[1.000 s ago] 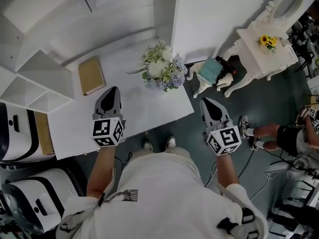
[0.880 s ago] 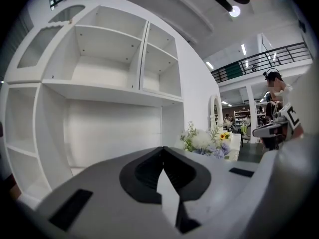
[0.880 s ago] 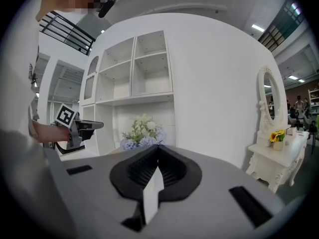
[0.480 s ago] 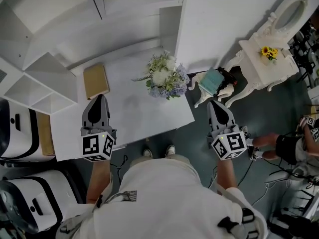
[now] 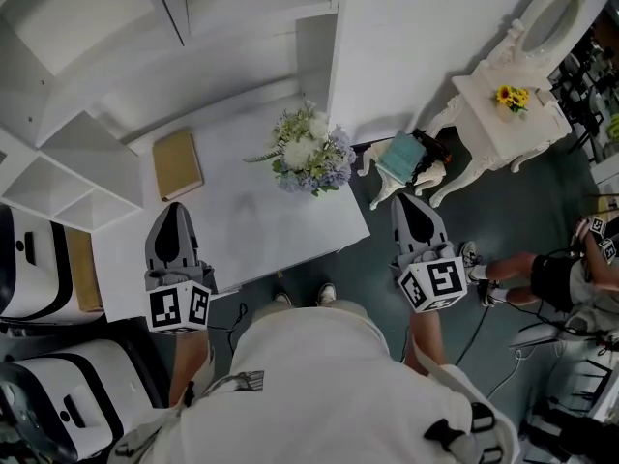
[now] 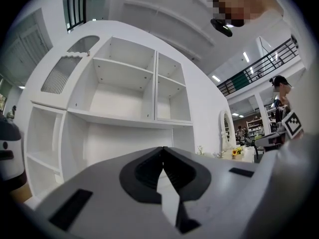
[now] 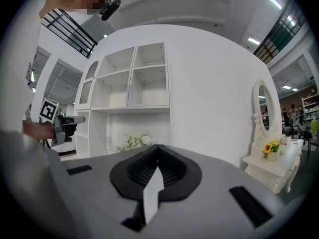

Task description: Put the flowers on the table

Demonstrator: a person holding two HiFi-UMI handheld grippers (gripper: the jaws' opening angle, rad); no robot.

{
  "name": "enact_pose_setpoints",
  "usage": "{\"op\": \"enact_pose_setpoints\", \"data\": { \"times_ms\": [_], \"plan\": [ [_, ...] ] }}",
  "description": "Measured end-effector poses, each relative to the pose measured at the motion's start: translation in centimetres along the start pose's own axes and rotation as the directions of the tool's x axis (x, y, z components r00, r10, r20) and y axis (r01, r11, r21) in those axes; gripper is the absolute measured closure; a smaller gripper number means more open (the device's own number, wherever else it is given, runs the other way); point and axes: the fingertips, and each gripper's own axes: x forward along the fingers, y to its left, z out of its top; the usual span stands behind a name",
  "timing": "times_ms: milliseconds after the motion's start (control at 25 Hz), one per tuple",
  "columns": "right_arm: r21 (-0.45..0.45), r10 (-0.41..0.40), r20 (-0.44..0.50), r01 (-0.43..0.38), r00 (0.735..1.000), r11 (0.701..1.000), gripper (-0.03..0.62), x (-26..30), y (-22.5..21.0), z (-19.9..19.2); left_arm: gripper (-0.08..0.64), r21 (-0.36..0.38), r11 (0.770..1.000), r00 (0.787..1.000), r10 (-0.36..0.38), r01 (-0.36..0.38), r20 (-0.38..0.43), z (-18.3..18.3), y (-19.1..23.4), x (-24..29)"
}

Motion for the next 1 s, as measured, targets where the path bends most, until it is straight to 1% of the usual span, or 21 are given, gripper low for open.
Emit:
{"op": "enact_pose_setpoints", "data": {
  "times_ms": [120,200,280,440,560,680,1000],
  "plan": [
    [-0.008,-0.002,-0.01,0.002,1.0,1.0,0.583,-0.4,0.3,0.3,0.545,-0.012,1.0,1.0,-0.014,0.014,0.007,-0.4,-0.4,0.1],
    [-0.009,-0.005,-0.012,0.004,1.0,1.0,0.583,-0.6,0.2,0.5,0.545,-0.034,0.999,1.0,-0.015,0.015,0.007,-0.8,-0.3,0.5],
    [-0.013,-0.006,-0.012,0.006,1.0,1.0,0.583,-0.6,0.2,0.7,0.545,-0.057,0.998,1.0,-0.014,0.015,0.005,-1.1,-0.2,1.0],
    [-0.013,-0.007,-0.009,0.007,1.0,1.0,0.582,-0.3,0.4,0.8,0.545,-0.077,0.997,1.0,-0.023,0.022,-0.007,-1.4,-0.1,1.6],
    [-0.013,0.003,-0.004,-0.003,1.0,1.0,0.583,0.0,0.9,1.3,0.545,-0.075,0.997,1.0,-0.027,0.027,0.003,-0.9,0.0,2.0],
    [-0.017,0.017,0.0,-0.017,1.0,1.0,0.582,0.3,1.4,1.4,0.545,-0.068,0.997,0.999,-0.047,0.048,0.016,-0.8,-0.3,2.4],
    [-0.013,0.015,-0.004,-0.015,1.0,1.0,0.582,0.4,2.0,1.8,0.545,-0.083,0.992,0.996,-0.092,0.092,0.007,-1.1,-1.1,3.1]
  ]
}}
